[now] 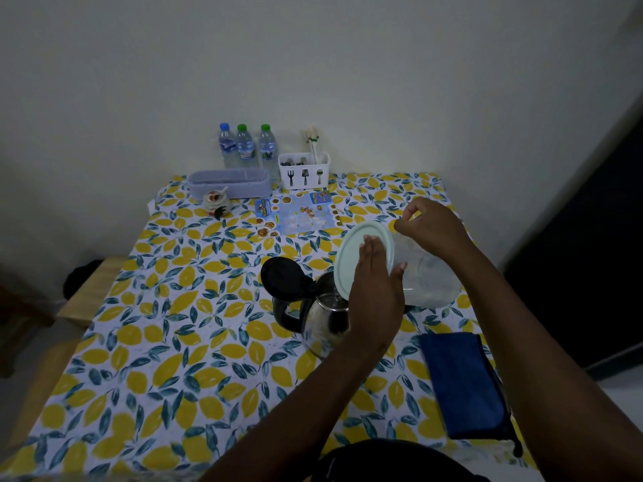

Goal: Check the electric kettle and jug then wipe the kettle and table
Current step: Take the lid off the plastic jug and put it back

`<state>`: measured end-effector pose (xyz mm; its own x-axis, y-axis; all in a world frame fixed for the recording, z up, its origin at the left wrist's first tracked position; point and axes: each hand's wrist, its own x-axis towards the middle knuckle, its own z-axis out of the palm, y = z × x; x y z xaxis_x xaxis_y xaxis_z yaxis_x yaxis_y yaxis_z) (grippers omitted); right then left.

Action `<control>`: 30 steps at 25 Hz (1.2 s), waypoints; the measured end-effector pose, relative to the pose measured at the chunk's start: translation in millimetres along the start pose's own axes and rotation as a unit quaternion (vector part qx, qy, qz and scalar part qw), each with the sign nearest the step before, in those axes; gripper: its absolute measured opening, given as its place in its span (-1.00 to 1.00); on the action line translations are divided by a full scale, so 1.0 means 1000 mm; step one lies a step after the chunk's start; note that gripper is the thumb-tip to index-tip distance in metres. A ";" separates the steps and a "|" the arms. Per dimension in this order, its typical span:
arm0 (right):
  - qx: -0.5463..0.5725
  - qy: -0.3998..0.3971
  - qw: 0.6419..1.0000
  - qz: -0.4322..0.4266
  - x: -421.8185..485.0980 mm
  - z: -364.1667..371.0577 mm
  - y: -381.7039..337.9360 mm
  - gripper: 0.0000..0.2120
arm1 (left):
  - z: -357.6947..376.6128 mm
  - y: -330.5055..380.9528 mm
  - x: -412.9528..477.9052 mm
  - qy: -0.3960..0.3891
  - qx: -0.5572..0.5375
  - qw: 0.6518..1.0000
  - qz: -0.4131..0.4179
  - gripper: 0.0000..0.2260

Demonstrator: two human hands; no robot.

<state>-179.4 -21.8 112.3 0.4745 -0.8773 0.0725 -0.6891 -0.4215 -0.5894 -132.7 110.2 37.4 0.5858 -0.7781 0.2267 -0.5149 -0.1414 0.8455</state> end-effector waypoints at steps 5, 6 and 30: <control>-0.007 0.000 1.000 -0.002 -0.003 0.000 -0.001 -0.83 | -0.002 0.001 -0.004 0.003 0.002 1.000 0.005 -0.45; -0.008 0.002 1.000 0.000 -0.004 -0.001 -0.001 -0.84 | -0.003 0.002 -0.005 0.003 -0.001 1.000 0.003 -0.46; 0.049 0.013 0.999 0.016 0.001 0.004 0.018 -0.86 | -0.003 0.002 0.003 -0.039 0.031 0.999 0.015 -0.46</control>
<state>-189.1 -29.7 98.9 0.4376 -0.8962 0.0724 -0.6459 -0.3694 -0.6681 -129.9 109.6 41.3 0.5198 -0.8279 0.2107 -0.5713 -0.1535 0.8063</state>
